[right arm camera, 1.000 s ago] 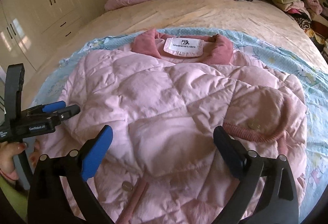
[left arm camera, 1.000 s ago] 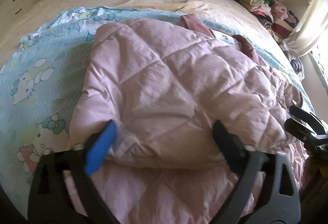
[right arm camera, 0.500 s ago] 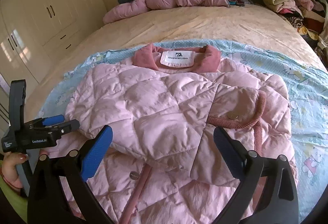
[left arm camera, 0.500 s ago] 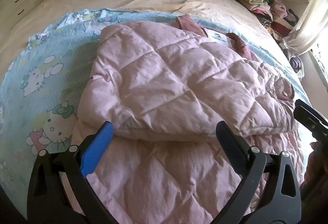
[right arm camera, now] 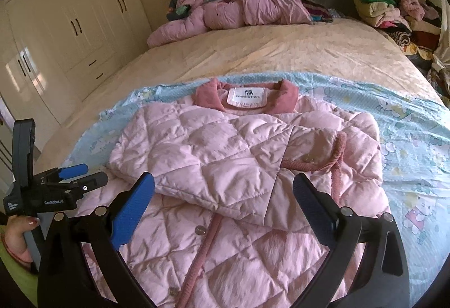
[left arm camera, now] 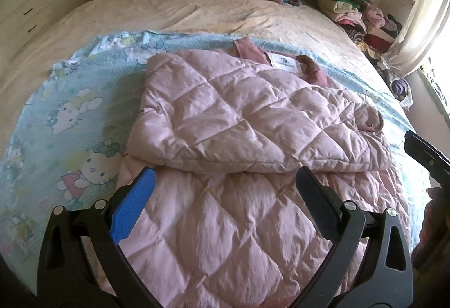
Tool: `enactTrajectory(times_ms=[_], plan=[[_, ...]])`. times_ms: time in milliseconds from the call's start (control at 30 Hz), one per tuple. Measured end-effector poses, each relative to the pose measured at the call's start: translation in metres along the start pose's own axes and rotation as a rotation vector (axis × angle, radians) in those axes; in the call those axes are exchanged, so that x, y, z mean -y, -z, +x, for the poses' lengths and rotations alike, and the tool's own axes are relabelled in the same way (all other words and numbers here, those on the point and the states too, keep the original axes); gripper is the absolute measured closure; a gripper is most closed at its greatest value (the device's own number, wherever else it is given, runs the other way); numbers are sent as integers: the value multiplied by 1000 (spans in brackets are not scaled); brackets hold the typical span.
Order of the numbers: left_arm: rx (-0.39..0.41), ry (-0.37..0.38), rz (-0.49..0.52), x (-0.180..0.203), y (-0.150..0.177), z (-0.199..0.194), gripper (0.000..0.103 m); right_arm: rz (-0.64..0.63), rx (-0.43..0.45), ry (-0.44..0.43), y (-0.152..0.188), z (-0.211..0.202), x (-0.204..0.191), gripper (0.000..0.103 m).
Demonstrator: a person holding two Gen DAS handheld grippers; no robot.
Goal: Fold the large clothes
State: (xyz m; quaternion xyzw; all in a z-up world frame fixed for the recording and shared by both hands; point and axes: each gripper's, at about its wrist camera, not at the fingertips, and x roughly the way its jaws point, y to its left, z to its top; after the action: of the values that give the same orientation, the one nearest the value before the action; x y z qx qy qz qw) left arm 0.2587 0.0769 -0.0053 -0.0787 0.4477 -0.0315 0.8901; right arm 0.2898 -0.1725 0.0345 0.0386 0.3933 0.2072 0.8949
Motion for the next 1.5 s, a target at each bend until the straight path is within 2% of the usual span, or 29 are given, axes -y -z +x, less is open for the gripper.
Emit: enactTrajectory(times_ms=[667, 1167, 1500], plan=[[90, -4, 23, 7, 28, -66, 9, -47, 73, -22, 13, -64, -28, 5], [146, -9, 30, 10, 70, -103, 9, -73, 106, -24, 50, -99, -33, 5], [144, -23, 22, 8, 95, -109, 9, -90, 88, -47, 78, -111, -34, 5]])
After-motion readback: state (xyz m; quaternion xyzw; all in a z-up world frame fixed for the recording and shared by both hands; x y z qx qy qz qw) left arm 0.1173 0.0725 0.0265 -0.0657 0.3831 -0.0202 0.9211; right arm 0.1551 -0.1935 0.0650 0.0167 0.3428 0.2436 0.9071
